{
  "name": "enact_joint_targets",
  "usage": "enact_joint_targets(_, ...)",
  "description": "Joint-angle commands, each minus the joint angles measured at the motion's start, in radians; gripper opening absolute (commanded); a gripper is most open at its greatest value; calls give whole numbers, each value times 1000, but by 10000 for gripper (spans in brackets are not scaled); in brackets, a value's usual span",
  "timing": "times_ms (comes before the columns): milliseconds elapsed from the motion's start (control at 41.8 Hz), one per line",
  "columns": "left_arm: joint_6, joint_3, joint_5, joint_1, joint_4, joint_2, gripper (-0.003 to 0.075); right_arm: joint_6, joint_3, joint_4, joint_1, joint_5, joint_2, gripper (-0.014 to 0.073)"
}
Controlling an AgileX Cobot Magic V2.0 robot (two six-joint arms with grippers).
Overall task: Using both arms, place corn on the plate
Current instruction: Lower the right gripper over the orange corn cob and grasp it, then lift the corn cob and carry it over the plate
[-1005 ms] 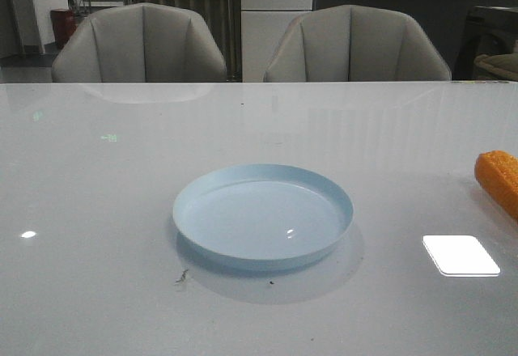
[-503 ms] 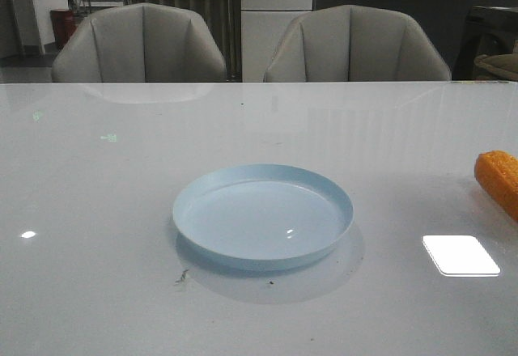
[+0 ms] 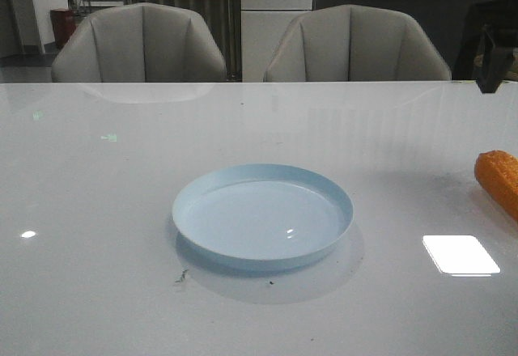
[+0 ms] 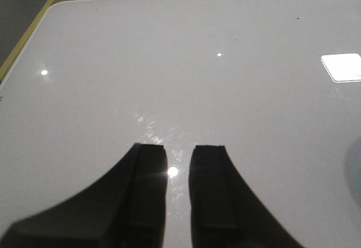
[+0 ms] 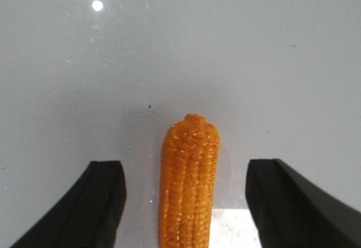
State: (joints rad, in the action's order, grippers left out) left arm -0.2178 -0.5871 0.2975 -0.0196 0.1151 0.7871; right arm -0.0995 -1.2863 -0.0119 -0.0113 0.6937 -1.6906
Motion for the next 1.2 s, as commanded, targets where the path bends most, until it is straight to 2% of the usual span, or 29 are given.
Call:
enact_joint_targets(0,1,-27,-80,1,4,-8,202,-2,-62,-12,-15,-1,-18,552)
enact_joint_targets(646,1,-27,-89,1,2,-8,203,8,-62,-12,-15,21,-188,548)
enact_joint_targets(910,1,-27,-91,1,2,-8,202,15,-62,-11,-15,34,-215,358)
enact_joint_targets(1053,1,-27,-93,1,2,-8,202,20,-65,-11,-12,48,-214,339)
enact_joint_targets(1173,1,-27,-99,1,2,-8,203,105,-103,-11,22,97,-213,341)
